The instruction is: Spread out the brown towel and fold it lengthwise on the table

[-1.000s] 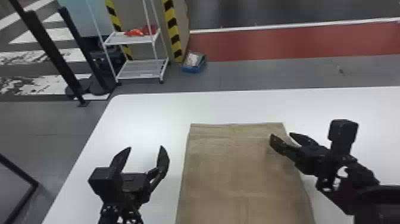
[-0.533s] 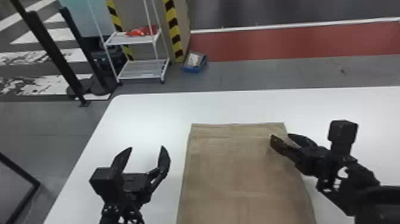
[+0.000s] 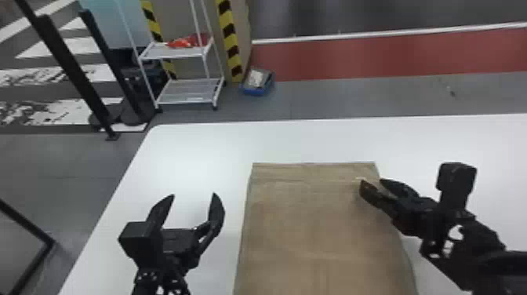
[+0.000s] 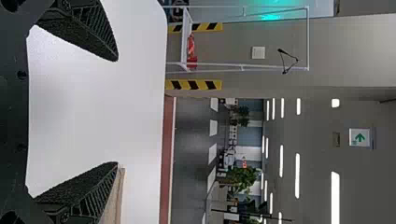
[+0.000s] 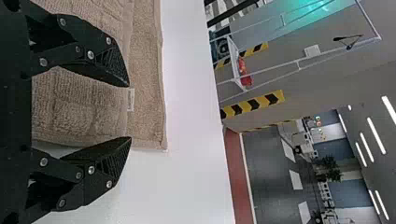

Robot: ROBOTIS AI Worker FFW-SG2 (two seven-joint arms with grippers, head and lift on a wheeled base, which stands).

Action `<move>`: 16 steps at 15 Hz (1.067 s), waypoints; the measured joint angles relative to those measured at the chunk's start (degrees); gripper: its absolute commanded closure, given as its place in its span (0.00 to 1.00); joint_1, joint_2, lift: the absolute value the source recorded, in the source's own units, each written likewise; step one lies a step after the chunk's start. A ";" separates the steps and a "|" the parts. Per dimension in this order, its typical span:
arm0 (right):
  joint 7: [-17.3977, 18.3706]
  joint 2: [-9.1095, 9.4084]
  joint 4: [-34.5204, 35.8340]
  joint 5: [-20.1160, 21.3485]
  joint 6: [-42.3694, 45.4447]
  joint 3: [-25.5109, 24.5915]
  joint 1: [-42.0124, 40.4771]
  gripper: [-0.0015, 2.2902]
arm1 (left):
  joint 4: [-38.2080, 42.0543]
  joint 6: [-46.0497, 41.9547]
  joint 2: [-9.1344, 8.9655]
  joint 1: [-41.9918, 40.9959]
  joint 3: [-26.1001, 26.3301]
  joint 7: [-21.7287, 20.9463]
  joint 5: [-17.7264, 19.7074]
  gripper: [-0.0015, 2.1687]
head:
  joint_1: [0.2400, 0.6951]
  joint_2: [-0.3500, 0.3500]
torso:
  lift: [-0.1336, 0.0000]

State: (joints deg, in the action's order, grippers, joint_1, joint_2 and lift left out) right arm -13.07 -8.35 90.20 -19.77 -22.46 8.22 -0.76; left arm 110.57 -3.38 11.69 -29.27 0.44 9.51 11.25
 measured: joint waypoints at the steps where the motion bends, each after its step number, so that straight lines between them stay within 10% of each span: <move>1: 0.05 0.00 0.61 -0.03 0.00 -0.42 -0.51 0.24 | 0.00 0.00 0.00 0.00 0.00 0.00 0.00 0.04 | 1.00 0.76 | 0.07; 16: 0.23 0.20 1.59 0.63 -2.19 -2.17 -0.91 0.30 | 0.00 0.00 -0.09 -0.09 -0.08 -0.02 0.00 0.04 | 1.00 0.73 | 0.07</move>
State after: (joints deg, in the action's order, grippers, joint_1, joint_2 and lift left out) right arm -12.83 -8.15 91.79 -19.14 -24.65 6.05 -1.67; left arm 110.56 -3.38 11.60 -29.35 0.36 9.49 11.25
